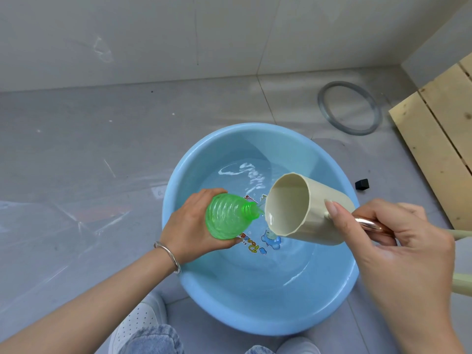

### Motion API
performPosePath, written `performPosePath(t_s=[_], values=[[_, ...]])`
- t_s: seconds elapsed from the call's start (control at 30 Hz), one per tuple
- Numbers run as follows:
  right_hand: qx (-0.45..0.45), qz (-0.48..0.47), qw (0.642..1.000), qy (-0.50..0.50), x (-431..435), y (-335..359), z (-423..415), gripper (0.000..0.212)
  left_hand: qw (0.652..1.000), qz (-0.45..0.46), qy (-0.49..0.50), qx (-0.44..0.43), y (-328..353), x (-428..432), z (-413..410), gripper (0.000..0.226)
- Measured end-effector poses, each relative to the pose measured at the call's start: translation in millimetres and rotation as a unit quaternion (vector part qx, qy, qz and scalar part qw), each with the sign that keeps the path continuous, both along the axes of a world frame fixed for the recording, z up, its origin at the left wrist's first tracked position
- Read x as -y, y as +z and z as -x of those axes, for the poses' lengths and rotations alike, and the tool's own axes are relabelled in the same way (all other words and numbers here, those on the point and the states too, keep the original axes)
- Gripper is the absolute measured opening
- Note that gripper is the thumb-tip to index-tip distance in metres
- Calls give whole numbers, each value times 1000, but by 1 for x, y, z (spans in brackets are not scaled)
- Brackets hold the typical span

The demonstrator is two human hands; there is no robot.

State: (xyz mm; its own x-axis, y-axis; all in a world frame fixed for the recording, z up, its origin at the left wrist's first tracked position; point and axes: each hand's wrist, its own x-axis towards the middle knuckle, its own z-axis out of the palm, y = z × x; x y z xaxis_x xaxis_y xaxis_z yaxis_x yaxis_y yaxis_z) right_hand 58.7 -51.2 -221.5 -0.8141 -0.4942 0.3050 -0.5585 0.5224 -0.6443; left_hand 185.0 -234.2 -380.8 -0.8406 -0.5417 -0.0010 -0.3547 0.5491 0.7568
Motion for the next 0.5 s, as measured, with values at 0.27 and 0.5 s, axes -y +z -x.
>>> performPosePath(t_s=[0.27,0.5], values=[[-45,-10,999,19,0,3,-1,39,1000,0,1,-4,0,0,0,80],[-81,-17,996,25,0,5,0,41,1000,0,1,-9,0,-1,-1,80]])
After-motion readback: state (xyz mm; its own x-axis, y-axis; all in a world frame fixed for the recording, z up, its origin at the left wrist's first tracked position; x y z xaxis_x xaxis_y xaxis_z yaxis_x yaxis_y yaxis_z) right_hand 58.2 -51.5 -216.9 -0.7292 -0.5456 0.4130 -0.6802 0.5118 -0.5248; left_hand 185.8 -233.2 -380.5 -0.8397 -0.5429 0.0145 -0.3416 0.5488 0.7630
